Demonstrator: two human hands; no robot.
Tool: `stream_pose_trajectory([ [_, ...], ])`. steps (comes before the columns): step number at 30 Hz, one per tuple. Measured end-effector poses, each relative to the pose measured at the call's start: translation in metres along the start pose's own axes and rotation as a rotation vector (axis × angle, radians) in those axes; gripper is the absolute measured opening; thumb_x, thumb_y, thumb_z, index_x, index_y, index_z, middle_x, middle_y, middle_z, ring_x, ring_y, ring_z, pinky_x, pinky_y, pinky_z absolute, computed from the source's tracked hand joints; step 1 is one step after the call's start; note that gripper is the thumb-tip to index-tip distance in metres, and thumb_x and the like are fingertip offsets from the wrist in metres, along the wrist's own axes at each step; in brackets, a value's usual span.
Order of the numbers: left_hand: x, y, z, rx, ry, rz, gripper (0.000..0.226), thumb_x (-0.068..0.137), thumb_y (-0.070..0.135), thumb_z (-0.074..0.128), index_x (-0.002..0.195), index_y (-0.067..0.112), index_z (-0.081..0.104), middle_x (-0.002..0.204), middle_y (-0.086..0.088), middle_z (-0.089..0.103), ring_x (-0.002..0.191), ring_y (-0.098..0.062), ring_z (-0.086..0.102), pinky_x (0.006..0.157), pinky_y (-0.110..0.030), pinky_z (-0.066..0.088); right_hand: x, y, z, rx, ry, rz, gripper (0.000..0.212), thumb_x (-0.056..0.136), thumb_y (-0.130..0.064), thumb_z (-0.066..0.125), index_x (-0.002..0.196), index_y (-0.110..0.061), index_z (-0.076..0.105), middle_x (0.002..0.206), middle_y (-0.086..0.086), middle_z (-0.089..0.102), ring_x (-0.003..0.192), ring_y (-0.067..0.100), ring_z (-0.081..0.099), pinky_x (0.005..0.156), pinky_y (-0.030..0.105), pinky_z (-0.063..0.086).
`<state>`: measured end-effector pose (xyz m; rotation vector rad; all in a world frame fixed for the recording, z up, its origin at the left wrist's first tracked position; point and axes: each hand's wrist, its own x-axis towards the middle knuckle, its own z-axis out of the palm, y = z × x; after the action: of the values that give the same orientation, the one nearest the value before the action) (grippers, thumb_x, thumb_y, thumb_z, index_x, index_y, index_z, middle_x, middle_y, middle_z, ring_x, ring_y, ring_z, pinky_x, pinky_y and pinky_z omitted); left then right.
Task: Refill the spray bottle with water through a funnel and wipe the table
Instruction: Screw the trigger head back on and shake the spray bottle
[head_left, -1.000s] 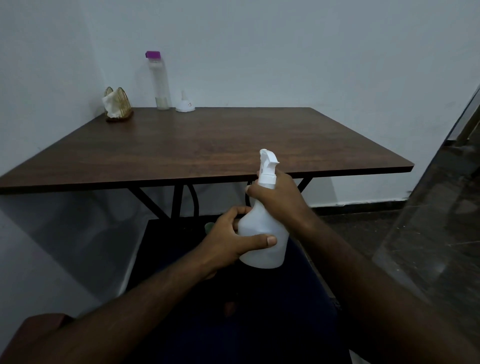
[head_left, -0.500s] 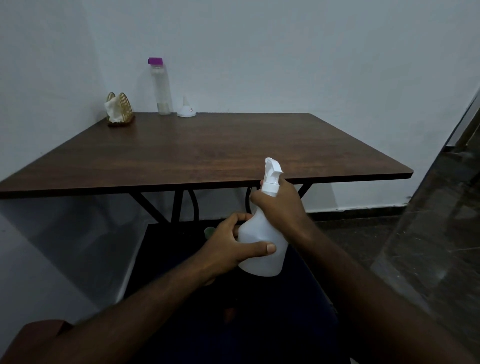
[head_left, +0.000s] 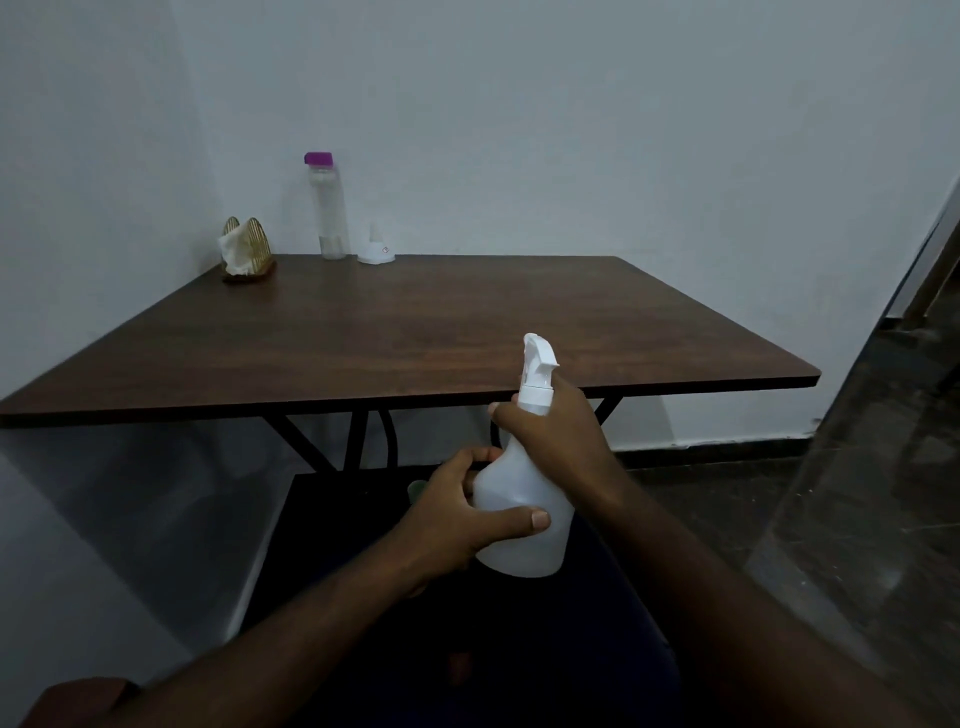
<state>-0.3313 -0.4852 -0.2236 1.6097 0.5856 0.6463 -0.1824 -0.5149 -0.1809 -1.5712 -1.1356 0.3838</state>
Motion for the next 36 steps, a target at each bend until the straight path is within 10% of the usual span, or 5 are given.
stream_pose_trajectory([
  [11,0.02,0.041,-0.013,0.067,0.175,0.244,0.076,0.048,0.055,0.09,0.112,0.036,0.054,0.107,0.017,0.069,0.094,-0.005,0.069,0.069,-0.021,0.056,0.029,-0.064,-0.011,-0.035,-0.01,-0.041,0.055,0.071,-0.061,0.072,0.111,-0.034,0.045,0.096,-0.012,0.062,0.08,0.003,0.064,0.061,0.025,0.047],
  [16,0.034,0.063,-0.023,0.337,0.411,0.348,0.076,0.049,0.063,0.083,0.113,0.042,0.046,0.102,0.023,0.063,0.09,0.009,0.061,0.068,-0.013,0.051,0.05,-0.089,-0.006,-0.357,-0.042,-0.122,0.055,0.066,-0.077,0.061,0.092,-0.03,0.052,0.089,-0.009,0.064,0.077,0.007,0.064,0.056,0.026,0.042],
  [27,0.098,0.073,-0.08,0.512,0.589,0.349,0.095,0.057,0.033,0.089,0.134,0.014,0.037,0.127,-0.003,0.05,0.116,-0.02,0.052,0.092,-0.042,0.049,0.099,-0.086,0.047,-0.154,-0.212,-0.185,0.025,0.083,-0.041,0.072,0.099,-0.023,0.066,0.094,-0.006,0.069,0.085,0.004,0.064,0.064,0.021,0.044],
  [36,0.121,0.053,-0.129,0.451,0.458,0.208,0.099,0.043,0.052,0.083,0.13,0.035,0.04,0.119,0.01,0.04,0.101,0.003,0.048,0.079,-0.022,0.044,0.137,-0.065,0.078,-0.154,-0.211,-0.194,0.023,0.079,-0.042,0.071,0.098,-0.031,0.063,0.092,-0.013,0.066,0.083,-0.003,0.061,0.062,0.018,0.04],
])
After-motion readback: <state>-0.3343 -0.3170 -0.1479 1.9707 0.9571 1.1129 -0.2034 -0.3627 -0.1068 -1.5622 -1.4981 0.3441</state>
